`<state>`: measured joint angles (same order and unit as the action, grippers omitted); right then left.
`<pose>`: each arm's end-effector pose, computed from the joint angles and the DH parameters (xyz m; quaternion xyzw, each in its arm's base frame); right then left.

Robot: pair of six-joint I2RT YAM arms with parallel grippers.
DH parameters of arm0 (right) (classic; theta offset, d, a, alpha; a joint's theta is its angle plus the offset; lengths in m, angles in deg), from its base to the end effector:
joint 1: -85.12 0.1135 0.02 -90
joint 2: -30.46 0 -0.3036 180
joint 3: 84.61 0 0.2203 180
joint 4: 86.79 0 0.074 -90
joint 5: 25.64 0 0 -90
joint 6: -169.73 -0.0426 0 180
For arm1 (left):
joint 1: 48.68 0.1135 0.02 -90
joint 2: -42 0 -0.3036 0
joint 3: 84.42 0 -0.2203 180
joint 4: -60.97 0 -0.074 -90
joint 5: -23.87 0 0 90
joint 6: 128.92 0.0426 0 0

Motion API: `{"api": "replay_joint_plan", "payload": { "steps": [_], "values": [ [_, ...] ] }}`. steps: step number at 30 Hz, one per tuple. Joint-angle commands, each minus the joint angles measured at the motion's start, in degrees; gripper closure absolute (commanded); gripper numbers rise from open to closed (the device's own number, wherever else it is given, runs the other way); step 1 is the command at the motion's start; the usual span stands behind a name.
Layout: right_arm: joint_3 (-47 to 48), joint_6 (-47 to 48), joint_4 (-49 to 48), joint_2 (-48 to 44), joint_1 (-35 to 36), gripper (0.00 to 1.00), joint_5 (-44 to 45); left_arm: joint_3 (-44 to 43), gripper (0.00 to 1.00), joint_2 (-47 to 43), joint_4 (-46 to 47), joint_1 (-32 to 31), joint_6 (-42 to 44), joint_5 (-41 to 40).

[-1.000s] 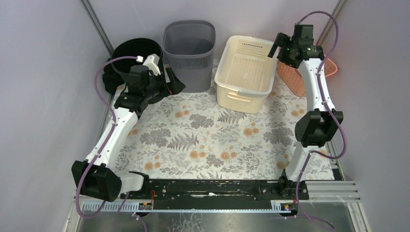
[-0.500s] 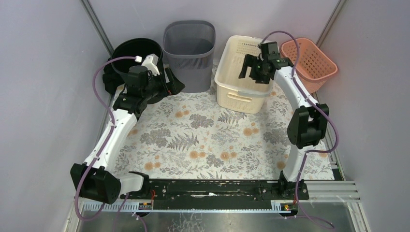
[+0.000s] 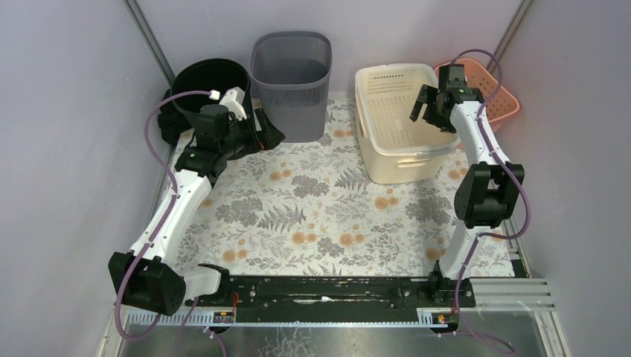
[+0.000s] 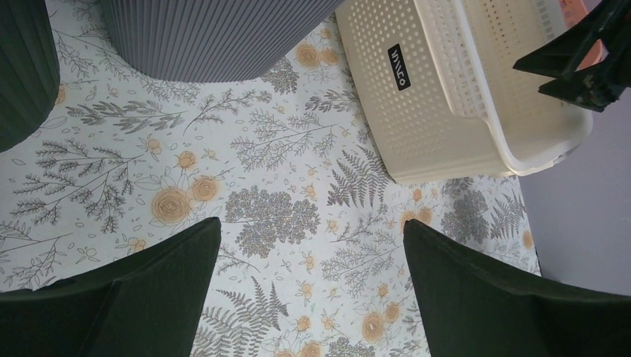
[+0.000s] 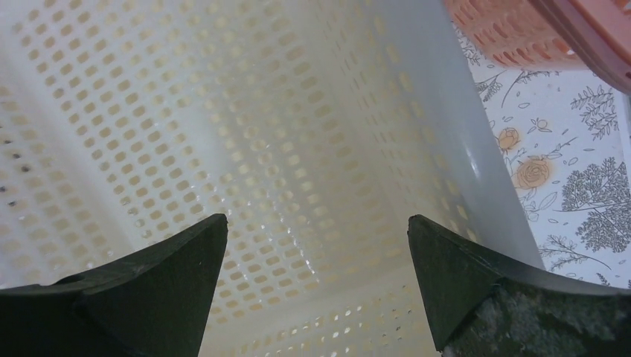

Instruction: Turn the large container upside down

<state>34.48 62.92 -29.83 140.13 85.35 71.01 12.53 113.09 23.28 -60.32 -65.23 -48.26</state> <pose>0.4181 -0.0033 0.3496 0.1550 0.9178 0.0001 0.3655 0.2327 -0.0613 0.3966 -0.0249 0.8402 -0.2952 0.4541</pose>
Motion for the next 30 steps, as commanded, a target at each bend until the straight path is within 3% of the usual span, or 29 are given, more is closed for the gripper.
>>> {"api": "replay_joint_plan", "payload": {
  "steps": [1, 5, 9, 13, 22, 27, 30],
  "values": [
    [0.84, 1.33, -2.92, -8.68, 2.19, 0.03, -4.92, 0.49, 0.00, -1.25, 0.80, -0.49, 0.18, 1.14],
    [4.35, 4.67, -6.50, -9.76, 10.22, 0.05, -10.97, 0.17, 0.00, -1.38, 0.35, -0.48, 0.26, 1.13],
    [14.11, 5.87, -1.32, -3.24, 15.70, 0.08, -13.47, -0.17, 0.00, -1.46, -1.64, -0.48, 0.73, 0.65],
    [21.34, 7.42, 2.92, 3.39, 19.11, 0.11, -10.32, -0.38, 0.00, -1.85, -4.17, -0.47, 1.12, -0.55],
    [22.27, 7.59, 4.10, 9.40, 21.85, 0.14, 4.27, 0.91, 0.00, -5.56, -6.73, -0.69, 0.23, -1.93],
    [22.76, 7.76, 4.33, 11.56, 21.92, 0.33, 3.19, 1.56, 0.00, -7.22, -7.08, -0.98, -0.61, -2.74],
    [23.29, 7.72, 4.62, 12.50, 21.96, 0.54, 3.01, 1.88, 0.00, -7.82, -7.05, -0.92, -0.91, -1.85]
  ]
}}
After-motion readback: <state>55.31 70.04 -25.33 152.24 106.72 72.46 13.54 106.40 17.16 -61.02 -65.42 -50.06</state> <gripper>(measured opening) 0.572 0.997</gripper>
